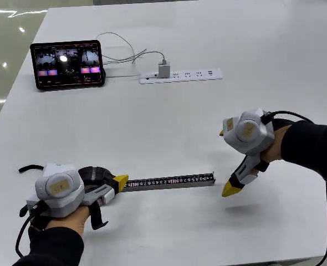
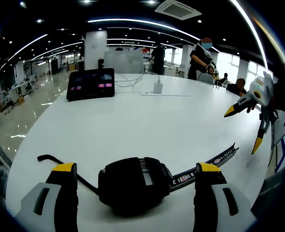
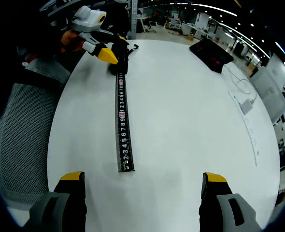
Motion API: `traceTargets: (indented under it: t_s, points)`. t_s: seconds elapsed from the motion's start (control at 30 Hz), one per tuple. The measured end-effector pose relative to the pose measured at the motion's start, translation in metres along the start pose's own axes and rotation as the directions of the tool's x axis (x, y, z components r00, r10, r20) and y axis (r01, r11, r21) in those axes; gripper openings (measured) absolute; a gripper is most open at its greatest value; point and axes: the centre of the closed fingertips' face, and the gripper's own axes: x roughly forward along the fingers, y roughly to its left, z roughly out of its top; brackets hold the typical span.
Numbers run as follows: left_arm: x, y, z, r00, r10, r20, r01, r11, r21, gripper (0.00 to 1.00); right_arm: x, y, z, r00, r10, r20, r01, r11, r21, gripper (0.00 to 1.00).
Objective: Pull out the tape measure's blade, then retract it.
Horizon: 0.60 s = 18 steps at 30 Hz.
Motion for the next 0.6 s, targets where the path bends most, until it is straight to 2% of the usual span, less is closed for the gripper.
traceTargets:
  t_s: [0.1,0.3,0.6]
  points:
    - [-0.001,-0.001,0.003,0.9998,0.018,0.011,-0.018,1.000,0.025,0.99,0.005,0.001,0.004,0.9999,0.014,-0.009,-0.014,1.000,-0.013,0.99]
    - [0.001,-0.006,0.005,0.9997,0.005,0.024,-0.006,1.000,0.030,0.99,0.015,0.005,0.006,0.9990,0.035,-0.026,-0.036,0.999,-0.032,0.99]
    - [0.003,-0.004,0.005,0.9993,0.009,0.037,-0.010,1.000,0.029,0.99,0.021,0.010,0.003,0.9970,0.058,-0.051,-0.062,0.994,-0.091,0.79]
